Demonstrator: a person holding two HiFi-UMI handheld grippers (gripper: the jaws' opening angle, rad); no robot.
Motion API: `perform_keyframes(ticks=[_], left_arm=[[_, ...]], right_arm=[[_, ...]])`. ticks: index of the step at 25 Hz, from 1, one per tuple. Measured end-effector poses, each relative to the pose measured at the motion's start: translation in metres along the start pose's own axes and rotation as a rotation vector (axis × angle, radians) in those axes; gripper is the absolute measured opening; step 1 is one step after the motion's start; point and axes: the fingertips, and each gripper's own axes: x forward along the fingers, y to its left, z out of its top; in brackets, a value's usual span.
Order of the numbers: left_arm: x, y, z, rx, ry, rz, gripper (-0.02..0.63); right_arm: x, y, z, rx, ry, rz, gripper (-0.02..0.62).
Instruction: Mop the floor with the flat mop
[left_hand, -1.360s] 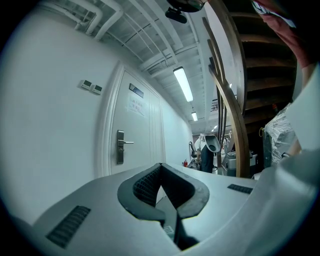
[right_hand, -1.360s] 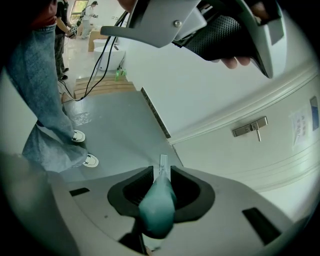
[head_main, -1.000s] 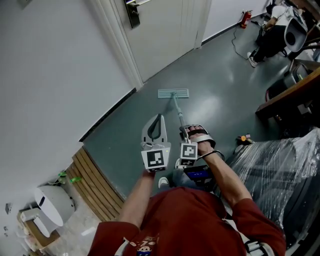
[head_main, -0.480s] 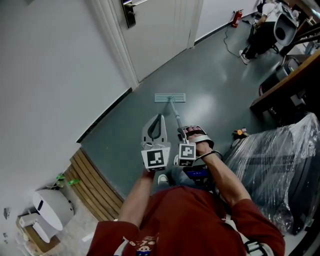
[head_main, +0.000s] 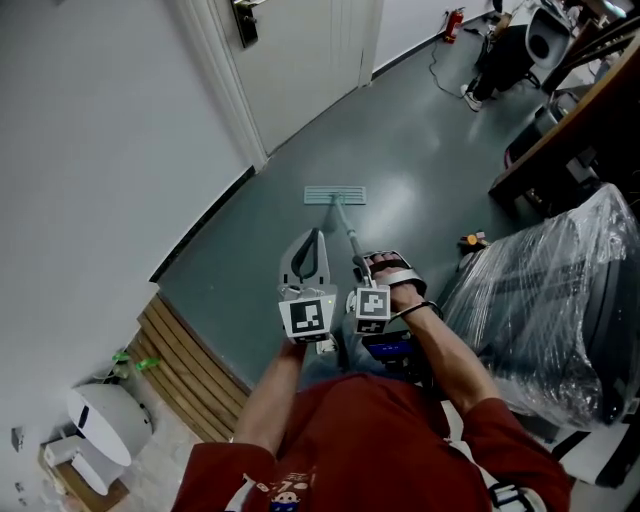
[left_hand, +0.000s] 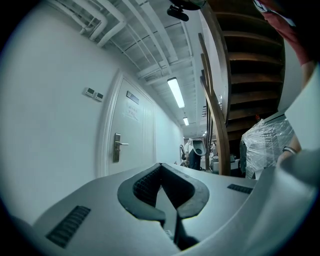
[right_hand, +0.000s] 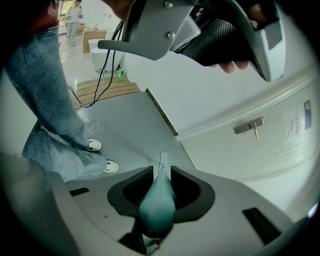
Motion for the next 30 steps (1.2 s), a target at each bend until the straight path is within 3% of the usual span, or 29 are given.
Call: perform_keyframes(ticks=[7, 25, 30], left_arm=[[-0.043, -0.024, -0.005, -0.002, 0.023, -0.006, 0.015], [-0.123, -0.146, -0.004, 0.026, 0.052, 0.055, 0.015], [-0.144, -0.163, 0.005, 0.073, 0.054, 0.08, 0.014]], right_arm=[[-0.032, 0.04, 0.004, 0.027, -0.007, 0.006, 0.117], [-0.104, 0.14, -0.056, 0.003, -0.066, 0.006, 0.117], [-0.121, 0.162, -0.065, -0.016, -0.07, 0.0, 0.117]])
